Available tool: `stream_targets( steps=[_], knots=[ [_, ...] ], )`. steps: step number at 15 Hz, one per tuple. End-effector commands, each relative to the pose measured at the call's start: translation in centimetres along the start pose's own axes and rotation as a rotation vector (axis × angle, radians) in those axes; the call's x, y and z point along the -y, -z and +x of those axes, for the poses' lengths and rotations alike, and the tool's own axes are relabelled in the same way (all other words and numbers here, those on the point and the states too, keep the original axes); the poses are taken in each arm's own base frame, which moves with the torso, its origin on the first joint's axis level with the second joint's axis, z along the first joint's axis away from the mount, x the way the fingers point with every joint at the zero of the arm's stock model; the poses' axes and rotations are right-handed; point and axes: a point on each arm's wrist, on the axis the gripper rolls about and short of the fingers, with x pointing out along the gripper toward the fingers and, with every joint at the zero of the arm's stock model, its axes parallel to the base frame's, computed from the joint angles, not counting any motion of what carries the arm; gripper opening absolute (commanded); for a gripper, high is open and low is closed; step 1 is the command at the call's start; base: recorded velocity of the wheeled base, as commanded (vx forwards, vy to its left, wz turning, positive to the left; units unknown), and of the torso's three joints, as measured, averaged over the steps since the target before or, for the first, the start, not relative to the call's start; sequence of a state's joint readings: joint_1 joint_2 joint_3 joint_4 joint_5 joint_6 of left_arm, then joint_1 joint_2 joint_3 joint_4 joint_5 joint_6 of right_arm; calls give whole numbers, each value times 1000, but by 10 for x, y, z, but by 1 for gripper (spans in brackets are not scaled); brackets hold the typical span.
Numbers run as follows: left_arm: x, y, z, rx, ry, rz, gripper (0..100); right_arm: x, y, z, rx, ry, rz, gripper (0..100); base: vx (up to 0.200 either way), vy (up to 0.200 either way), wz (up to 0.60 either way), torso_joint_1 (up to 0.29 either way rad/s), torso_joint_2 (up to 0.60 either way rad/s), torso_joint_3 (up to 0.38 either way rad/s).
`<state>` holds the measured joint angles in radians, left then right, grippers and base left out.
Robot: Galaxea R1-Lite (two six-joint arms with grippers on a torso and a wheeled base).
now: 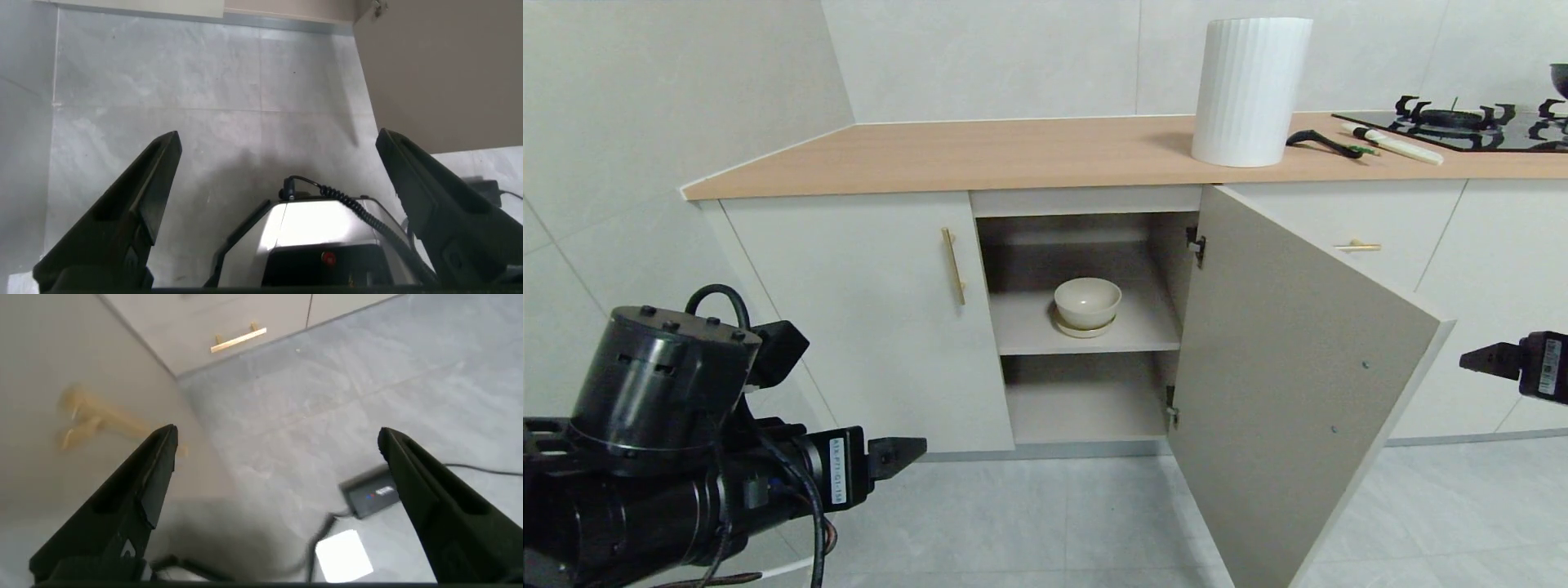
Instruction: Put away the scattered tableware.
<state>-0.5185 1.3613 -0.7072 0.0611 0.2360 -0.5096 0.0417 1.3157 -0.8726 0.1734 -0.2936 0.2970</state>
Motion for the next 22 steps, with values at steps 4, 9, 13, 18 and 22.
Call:
stream_targets(
  steps=[4, 9, 13, 18, 22],
  knots=[
    [0, 0, 0, -1, -1, 1, 100, -9, 13, 36, -48, 2, -1, 100, 0, 0, 0, 0, 0, 0],
    [0, 0, 0, -2, -2, 1, 100, -31, 27, 45, -81, -77, 22, 100, 0, 0, 0, 0, 0, 0],
    [0, 0, -1, 3, 1, -1, 100, -47, 36, 41, -106, -131, -1, 100, 0, 0, 0, 0, 0, 0],
    [-1, -2, -6, 19, 12, -5, 100, -95, 47, 46, -138, -320, -94, 100, 0, 0, 0, 0, 0, 0],
    [0, -1, -5, 13, 12, -3, 100, -151, 49, 64, -158, -426, -229, 100, 0, 0, 0, 0, 0, 0]
  ],
)
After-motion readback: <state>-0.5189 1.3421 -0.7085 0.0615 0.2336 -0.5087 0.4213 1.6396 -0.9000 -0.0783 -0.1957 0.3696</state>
